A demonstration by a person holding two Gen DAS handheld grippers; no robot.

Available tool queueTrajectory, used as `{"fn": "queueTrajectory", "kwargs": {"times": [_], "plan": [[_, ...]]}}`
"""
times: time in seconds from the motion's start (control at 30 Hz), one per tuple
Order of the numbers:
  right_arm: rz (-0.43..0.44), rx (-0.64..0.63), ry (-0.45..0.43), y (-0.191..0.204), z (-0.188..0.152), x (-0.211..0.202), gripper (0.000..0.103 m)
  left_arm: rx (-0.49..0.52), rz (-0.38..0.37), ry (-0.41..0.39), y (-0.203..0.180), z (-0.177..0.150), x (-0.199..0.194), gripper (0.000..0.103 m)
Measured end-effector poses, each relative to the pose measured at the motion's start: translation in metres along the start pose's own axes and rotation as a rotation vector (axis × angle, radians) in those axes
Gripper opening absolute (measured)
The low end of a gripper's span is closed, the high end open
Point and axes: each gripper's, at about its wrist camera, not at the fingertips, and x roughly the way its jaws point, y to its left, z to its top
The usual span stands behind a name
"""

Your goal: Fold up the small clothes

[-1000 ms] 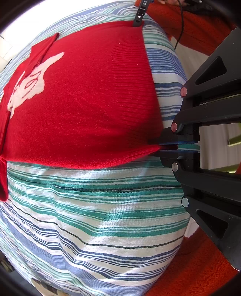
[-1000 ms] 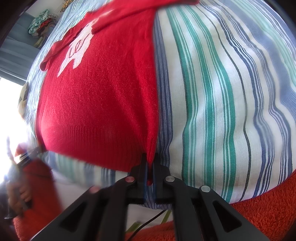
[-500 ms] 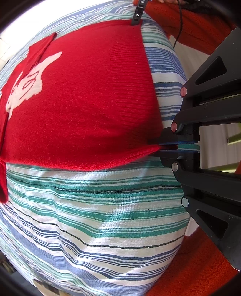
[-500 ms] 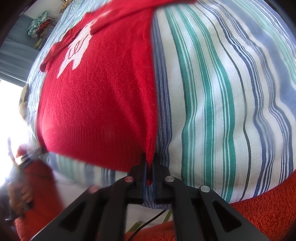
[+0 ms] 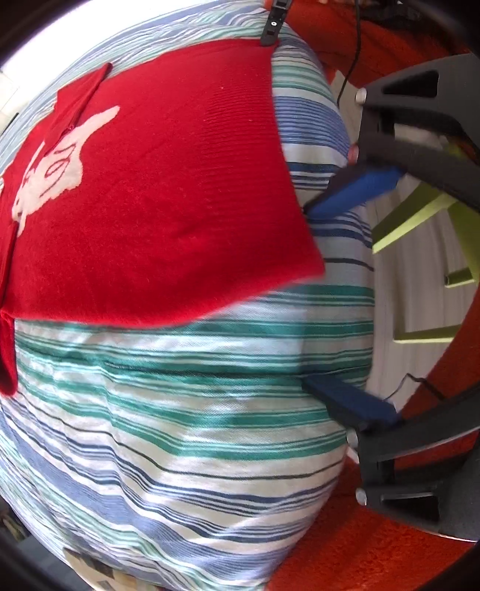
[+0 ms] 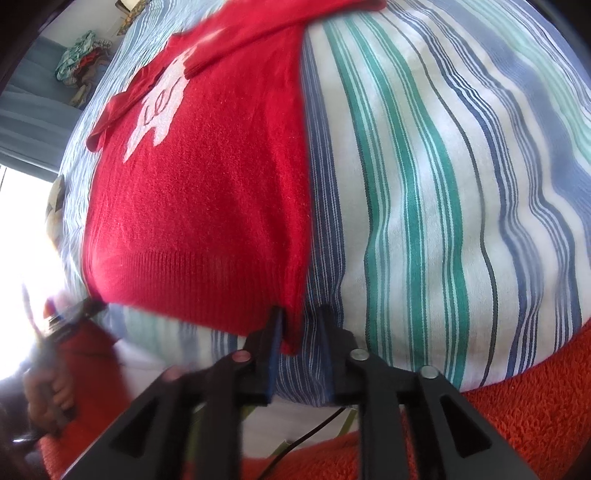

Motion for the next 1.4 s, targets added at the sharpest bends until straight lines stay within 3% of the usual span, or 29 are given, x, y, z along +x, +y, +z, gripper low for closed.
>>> {"fn": "queueTrajectory", "kwargs": {"times": [0.17, 0.27, 0.4, 0.53, 0.63, 0.73, 0.87, 0.97, 1.4], "plan": [[-0.044, 0.019, -0.015, -0.002, -0.012, -0.019, 0.053, -0.018, 0.014, -0.036, 0.014, -0.013, -0.03, 0.089], [-0.107, 0.011, -0.061, -0.002, -0.019, -0.038, 0.055, -0.062, 0.022, -0.126, 0.029, -0.015, -0.058, 0.089], [-0.222, -0.013, -0.252, -0.004, -0.026, -0.076, 0.057, -0.13, 0.036, -0.294, 0.046, -0.007, -0.09, 0.091], [-0.32, -0.053, -0.48, 0.0, -0.035, -0.107, 0.061, -0.192, 0.048, -0.432, 0.061, 0.018, -0.098, 0.093], [-0.338, -0.07, -0.61, 0.001, -0.045, -0.126, 0.063, -0.229, 0.095, -0.493, 0.069, 0.039, -0.093, 0.093], [-0.352, -0.074, -0.714, 0.005, -0.055, -0.143, 0.069, -0.28, 0.134, -0.53, 0.078, 0.039, -0.089, 0.093], [-0.448, -0.105, -0.831, 0.018, -0.073, -0.161, 0.082, -0.299, 0.165, -0.552, 0.088, 0.028, -0.08, 0.093], [-0.472, -0.121, -0.859, 0.022, -0.078, -0.163, 0.085, -0.289, 0.174, -0.542, 0.089, 0.025, -0.077, 0.093], [-0.463, -0.126, -0.805, 0.019, -0.074, -0.15, 0.085, -0.203, 0.199, -0.559, 0.068, 0.025, -0.075, 0.094]]}}
